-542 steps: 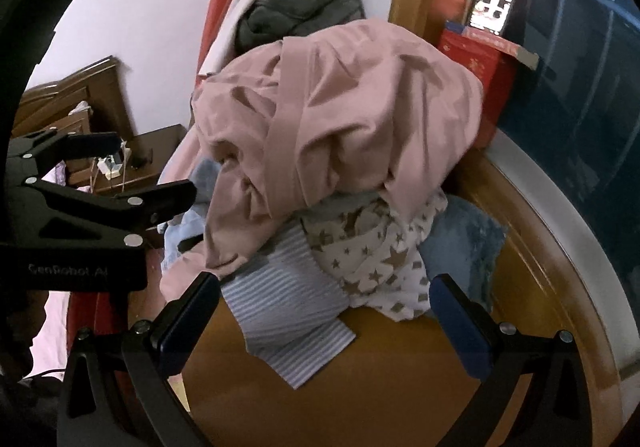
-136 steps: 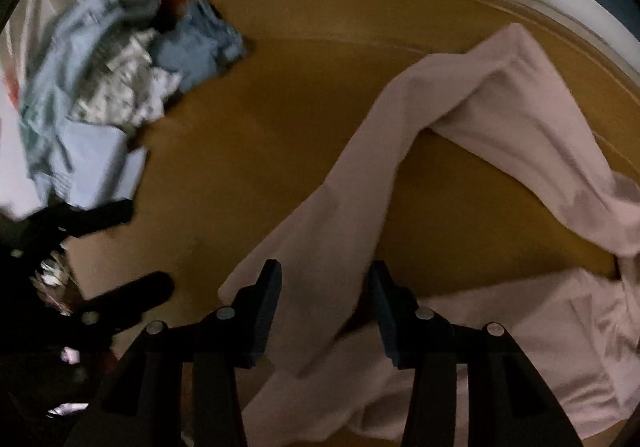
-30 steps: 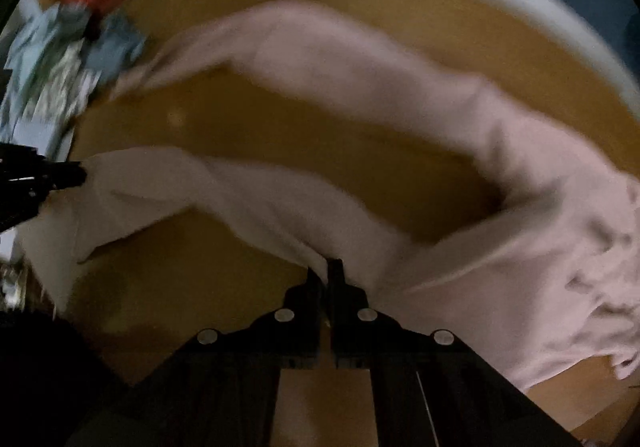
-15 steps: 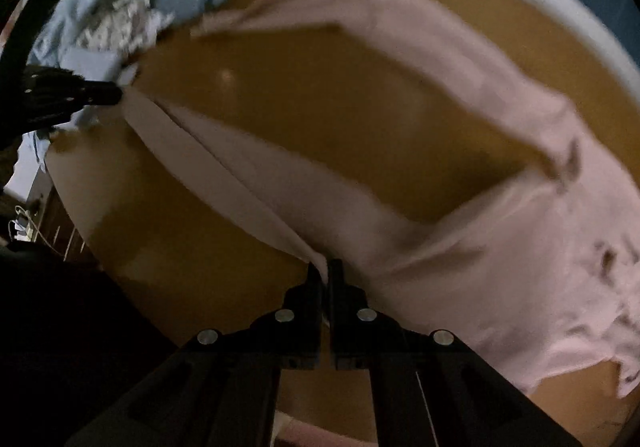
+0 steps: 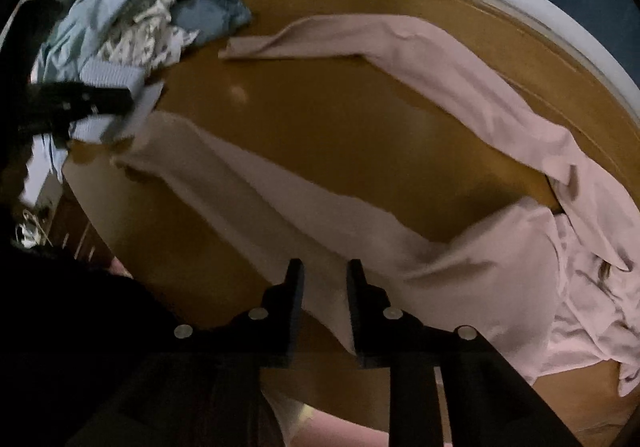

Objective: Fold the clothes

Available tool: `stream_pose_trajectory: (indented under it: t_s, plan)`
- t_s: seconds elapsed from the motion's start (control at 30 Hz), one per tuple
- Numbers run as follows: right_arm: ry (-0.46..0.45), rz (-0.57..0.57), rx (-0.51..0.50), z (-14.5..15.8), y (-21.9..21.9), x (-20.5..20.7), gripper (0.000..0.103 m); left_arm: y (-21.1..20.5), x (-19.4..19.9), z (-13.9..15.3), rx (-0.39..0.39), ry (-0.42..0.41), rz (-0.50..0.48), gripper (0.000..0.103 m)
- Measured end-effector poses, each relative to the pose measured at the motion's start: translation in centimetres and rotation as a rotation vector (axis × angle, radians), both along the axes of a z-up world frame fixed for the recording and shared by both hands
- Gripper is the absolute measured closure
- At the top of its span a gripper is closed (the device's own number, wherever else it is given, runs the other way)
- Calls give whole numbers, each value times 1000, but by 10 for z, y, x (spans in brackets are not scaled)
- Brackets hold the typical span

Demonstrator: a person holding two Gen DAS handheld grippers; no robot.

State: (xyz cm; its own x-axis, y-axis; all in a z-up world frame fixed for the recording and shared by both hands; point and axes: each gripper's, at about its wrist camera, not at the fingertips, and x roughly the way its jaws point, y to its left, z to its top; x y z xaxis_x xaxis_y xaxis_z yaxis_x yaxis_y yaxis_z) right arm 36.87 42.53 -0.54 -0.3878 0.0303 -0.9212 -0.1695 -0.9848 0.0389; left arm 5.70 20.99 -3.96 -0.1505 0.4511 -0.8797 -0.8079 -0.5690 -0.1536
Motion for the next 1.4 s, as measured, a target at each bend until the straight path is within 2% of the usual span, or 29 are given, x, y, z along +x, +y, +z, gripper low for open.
stream_pose_trajectory:
  t_s: [0.2, 0.43, 0.57, 0.63, 0.77, 0.93, 1.07, 1.17, 1.27, 1.33, 1.4]
  plan:
    - [-14, -62, -21, -4, 5, 4, 80, 11, 8, -14, -3, -43, -56, 78]
    - [-36, -119, -51, -23, 11, 2, 79, 16, 13, -38, -21, -114, -134, 78]
    - [-19, -149, -63, -33, 14, 1, 76, 16, 13, -53, -55, -106, -142, 78]
    - [-19, -153, -59, -33, 14, 0, 76, 14, 12, -52, -40, -95, -143, 74]
    - [-19, -155, -36, -31, 12, -2, 76, 12, 11, -50, -49, -82, -133, 74]
    - [31, -135, -74, -20, 10, -4, 76, 7, 9, -42, -11, -83, -131, 74]
    - [23, -91, -95, -25, 3, -12, 76, 11, 11, -37, 12, -98, -173, 74]
    - [-6, -72, -90, -33, 1, -22, 76, 19, 15, -39, -5, -83, -210, 74]
    - [7, -67, -66, -34, 8, -38, 76, 29, 20, -51, -54, -67, -215, 73]
    - [24, -98, -77, -35, 18, -53, 76, 31, 22, -53, -60, -38, -243, 65]
    - [53, -153, -114, -36, 29, -67, 76, 33, 31, -55, -88, 26, -289, 60]
